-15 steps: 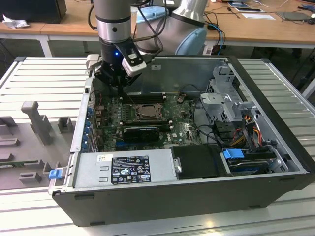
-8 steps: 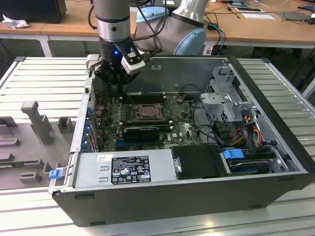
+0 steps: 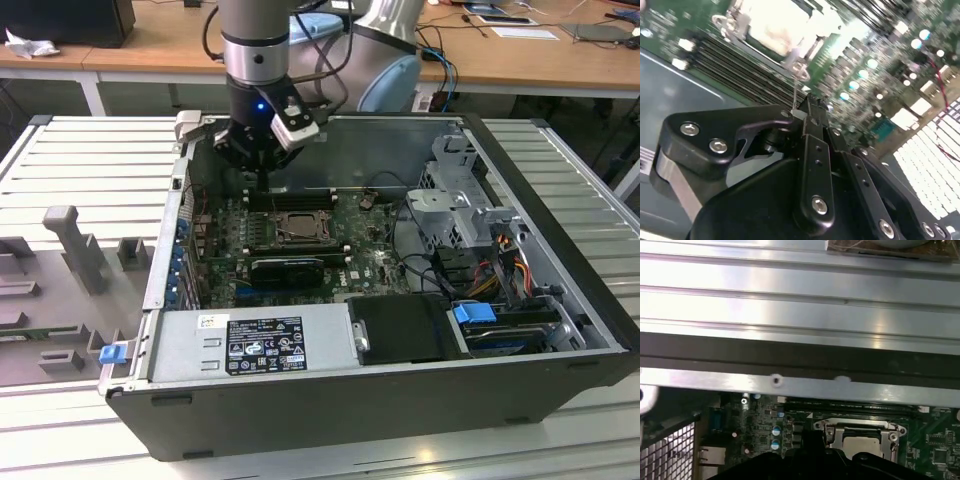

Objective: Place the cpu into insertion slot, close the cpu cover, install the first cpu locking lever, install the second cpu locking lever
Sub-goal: 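Install the first cpu locking lever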

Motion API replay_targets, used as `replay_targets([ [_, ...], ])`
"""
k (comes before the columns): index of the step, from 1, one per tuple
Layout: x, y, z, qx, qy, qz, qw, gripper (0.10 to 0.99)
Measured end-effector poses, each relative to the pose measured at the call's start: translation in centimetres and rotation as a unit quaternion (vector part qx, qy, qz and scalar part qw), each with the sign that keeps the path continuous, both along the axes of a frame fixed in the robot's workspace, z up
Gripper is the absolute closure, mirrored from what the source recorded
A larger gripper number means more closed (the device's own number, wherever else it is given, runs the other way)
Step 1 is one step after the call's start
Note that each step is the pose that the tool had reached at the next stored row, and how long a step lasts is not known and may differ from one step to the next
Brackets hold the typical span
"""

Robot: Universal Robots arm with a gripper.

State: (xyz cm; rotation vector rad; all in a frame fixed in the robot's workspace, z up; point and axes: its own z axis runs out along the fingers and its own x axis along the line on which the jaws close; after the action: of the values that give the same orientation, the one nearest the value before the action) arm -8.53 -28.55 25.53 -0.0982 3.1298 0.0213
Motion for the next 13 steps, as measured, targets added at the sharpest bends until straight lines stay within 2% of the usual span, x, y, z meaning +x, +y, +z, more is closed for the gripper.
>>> replay_targets([
  [1,0.92,0.01,-0.01,-0.0001,0.0001,0.000,1.0000,0.980],
  [3,1.59,0.01,-0.06,-0.0001,0.0001,-0.001,1.0000,0.980],
  [6,3.13,0.02,-0.23,0.0000,0.0003,-0.002,1.0000,0.980],
  [7,4.00,0.01,-0.35,0.0022,0.0007,-0.002,1.0000,0.980],
  [8,4.58,0.02,-0.42,0.0116,0.0010,-0.002,0.9999,0.980],
  [10,5.18,0.02,-0.87,0.0151,0.0013,-0.002,0.9999,0.980],
  [12,5.20,0.02,-1.43,0.0164,0.0013,-0.002,0.9999,0.980],
  [13,5.21,0.02,-1.61,0.0196,0.0014,-0.002,0.9998,0.980],
])
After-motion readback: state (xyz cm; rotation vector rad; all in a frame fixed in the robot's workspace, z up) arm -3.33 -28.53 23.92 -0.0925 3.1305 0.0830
